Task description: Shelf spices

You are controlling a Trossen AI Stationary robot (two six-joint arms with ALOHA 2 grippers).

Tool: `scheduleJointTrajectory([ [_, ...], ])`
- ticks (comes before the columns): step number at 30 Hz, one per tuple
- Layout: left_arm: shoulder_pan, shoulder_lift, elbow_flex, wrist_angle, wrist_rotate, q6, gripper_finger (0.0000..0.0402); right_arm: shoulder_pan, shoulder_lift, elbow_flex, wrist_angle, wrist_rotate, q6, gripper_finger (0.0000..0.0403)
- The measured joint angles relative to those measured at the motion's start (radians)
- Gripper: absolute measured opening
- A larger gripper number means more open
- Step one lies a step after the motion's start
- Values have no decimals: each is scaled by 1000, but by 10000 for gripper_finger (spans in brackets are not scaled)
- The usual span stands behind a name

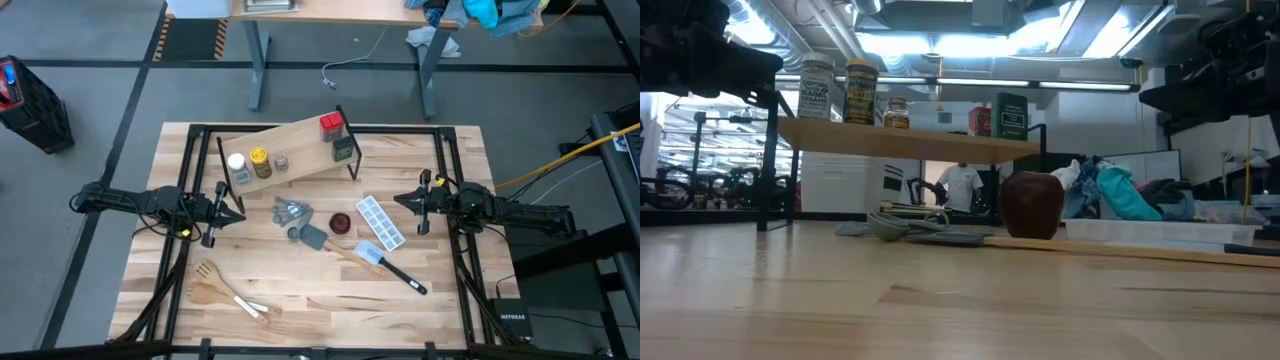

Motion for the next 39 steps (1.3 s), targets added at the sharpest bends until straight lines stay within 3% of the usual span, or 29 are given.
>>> scheduleJointTrajectory([
  [10, 0, 0, 0, 0, 0, 0, 1, 0, 0, 0, 123, -22, 3, 28],
  [23, 0, 0, 0, 0, 0, 0, 1, 0, 0, 0, 123, -34, 51, 28],
  [28, 0, 0, 0, 0, 0, 0, 1, 0, 0, 5, 133, 129, 87, 28],
  [31, 0, 0, 0, 0, 0, 0, 1, 0, 0, 6, 132, 175, 80, 30],
  [34, 0, 0, 0, 0, 0, 0, 1, 0, 1, 6, 118, 175, 80, 49],
  [39, 0, 0, 0, 0, 0, 0, 1, 0, 1, 7, 133, 176, 80, 120],
])
